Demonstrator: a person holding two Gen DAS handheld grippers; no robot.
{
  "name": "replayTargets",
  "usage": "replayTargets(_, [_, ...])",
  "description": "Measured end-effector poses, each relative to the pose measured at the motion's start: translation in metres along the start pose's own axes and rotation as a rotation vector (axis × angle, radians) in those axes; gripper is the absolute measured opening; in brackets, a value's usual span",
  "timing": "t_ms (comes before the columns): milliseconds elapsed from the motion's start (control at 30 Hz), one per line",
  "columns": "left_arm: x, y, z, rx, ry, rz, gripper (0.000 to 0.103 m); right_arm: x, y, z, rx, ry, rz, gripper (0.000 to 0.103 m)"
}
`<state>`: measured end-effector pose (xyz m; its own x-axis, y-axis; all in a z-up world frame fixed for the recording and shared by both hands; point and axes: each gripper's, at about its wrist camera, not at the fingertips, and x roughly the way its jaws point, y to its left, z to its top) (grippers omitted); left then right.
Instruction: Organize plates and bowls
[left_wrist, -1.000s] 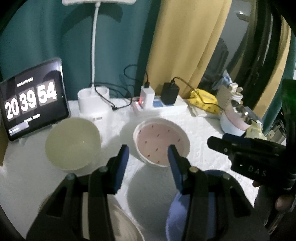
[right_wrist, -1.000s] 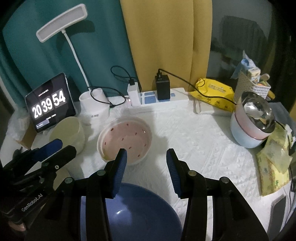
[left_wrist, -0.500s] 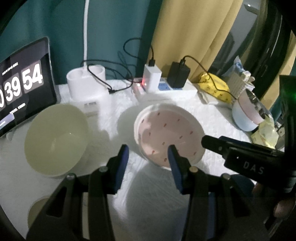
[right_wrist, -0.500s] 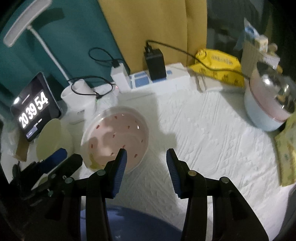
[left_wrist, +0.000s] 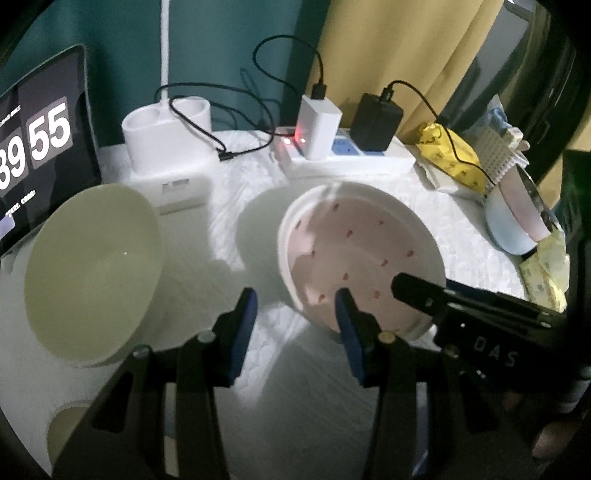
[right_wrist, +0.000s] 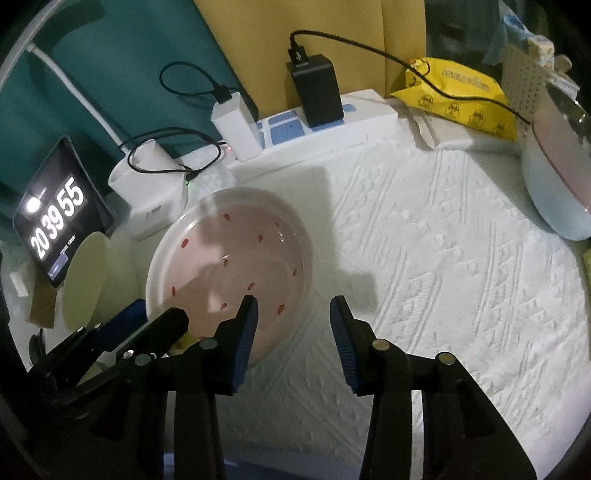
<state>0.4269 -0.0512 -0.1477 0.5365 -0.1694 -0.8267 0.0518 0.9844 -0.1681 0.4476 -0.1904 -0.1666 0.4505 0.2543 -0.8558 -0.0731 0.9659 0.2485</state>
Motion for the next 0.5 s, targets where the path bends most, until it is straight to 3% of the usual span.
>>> replayTargets(233, [0.0066, -0.001, 0.0017, 0.009, 0.008, -0.001, 0.044, 0.011, -0.0003, 0.0012, 0.008, 0.005, 0.004, 0.029])
replayTargets(300, [0.0069, -0.0027, 0.0019, 0.021, 0.004, 0.0, 0.037, 0.0109, 0.0036, 0.0008, -0.01, -0.004, 0.001, 0.022])
replayTargets(367, [0.0078, -0.0064, 0.0016, 0.04, 0.006, -0.015, 0.031, 0.0111, 0.006, 0.0007, -0.023, -0.01, -0.008, 0.022])
replayTargets(500, [0.0065, -0.0081, 0.0004, 0.052, -0.002, -0.008, 0.029, 0.0106, 0.0076, -0.0009, -0.035, -0.018, -0.02, 0.02])
